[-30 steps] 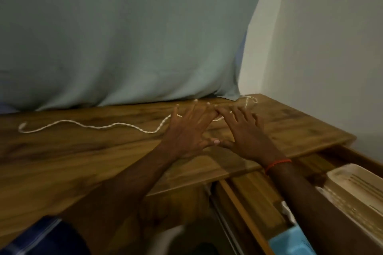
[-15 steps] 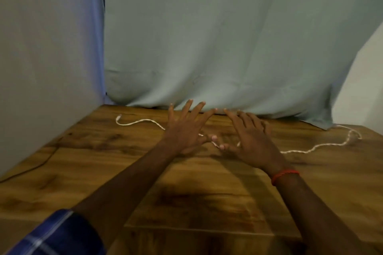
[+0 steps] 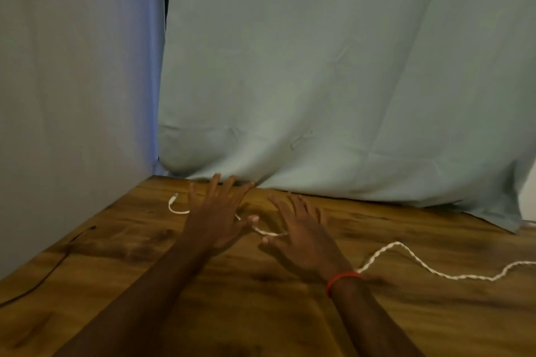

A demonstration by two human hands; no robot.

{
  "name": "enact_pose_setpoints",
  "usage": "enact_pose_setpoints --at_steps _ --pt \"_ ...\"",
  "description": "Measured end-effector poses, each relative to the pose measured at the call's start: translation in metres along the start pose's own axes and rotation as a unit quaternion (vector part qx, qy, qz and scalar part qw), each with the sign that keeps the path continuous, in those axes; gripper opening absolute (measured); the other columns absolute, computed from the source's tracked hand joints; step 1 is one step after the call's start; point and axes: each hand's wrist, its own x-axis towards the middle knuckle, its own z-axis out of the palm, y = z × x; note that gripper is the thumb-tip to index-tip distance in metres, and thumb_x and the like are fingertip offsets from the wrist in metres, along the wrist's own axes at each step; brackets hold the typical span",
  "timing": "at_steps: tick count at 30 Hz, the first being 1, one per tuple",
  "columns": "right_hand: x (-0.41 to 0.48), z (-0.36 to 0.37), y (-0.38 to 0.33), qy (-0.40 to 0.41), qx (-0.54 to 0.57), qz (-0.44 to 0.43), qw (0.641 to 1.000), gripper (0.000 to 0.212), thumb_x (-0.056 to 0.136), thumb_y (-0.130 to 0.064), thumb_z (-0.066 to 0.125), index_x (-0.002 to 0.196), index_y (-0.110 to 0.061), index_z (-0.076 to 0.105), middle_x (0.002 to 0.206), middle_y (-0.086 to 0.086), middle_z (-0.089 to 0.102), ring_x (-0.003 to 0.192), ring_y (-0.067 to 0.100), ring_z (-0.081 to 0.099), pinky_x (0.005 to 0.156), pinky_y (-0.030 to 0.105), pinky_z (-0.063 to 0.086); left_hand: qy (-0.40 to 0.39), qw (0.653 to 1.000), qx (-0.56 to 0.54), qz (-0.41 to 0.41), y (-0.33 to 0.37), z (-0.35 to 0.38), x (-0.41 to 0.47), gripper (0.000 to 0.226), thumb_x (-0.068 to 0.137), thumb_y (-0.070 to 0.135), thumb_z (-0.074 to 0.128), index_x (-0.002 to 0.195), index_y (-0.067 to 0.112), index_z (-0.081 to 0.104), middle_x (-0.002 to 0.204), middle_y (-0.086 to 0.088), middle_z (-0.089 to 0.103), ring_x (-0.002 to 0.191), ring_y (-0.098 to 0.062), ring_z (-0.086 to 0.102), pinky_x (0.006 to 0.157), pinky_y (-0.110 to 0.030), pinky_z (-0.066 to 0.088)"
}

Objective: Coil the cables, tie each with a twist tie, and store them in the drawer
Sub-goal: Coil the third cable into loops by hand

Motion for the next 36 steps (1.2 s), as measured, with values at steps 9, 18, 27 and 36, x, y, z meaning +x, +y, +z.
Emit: enact_pose_setpoints --at_steps 9,18,27,36 --pt "0.008 0.048 0.037 -0.061 0.098 0.007 0.993 0.024 0.093 -0.031 0.060 0.113 -0.027 0.071 0.114 -0.004 0.071 0.112 0.017 0.058 0.096 0.031 0.045 -0.185 0.978 0.028 -0.090 -0.050 0.014 -0.002 0.066 0.088 0.076 0.039 0.143 0.039 0.038 0.158 0.002 0.032 0.152 -0.034 0.004 0.118 -0.063 0.006" --pt "0.006 0.035 0.051 -0.050 0.091 0.068 0.992 0.028 0.089 -0.026 0.053 0.106 -0.024 0.076 0.104 -0.003 0.074 0.099 0.014 0.065 0.082 0.028 0.053 -0.162 0.982 -0.009 -0.100 -0.048 0.002 -0.003 0.030 0.097 0.055 0.049 0.113 0.033 0.061 0.128 0.003 0.062 0.136 -0.026 0.043 0.109 -0.049 0.030" --pt "-0.002 0.007 0.029 -0.038 0.093 0.062 0.993 0.047 0.087 -0.033 0.056 0.134 -0.036 0.060 0.133 -0.006 0.063 0.125 0.018 0.052 0.106 0.031 0.041 -0.001 0.995 -0.103 -0.020 -0.055 0.007 0.000 0.011 0.090 0.033 0.063 0.080 0.038 0.064 0.077 0.017 0.062 0.077 -0.005 0.059 0.063 -0.029 0.042" --pt "-0.002 0.012 0.012 0.059 0.039 0.050 0.996 0.055 0.099 -0.057 0.043 0.149 -0.036 0.035 0.133 -0.003 0.061 0.123 0.022 0.051 0.099 0.038 0.042 0.049 0.896 -0.442 0.016 -0.007 -0.005 -0.002 0.027 0.087 0.012 0.074 0.105 0.032 0.072 0.085 0.006 0.072 0.076 -0.016 0.068 0.067 -0.022 0.053"
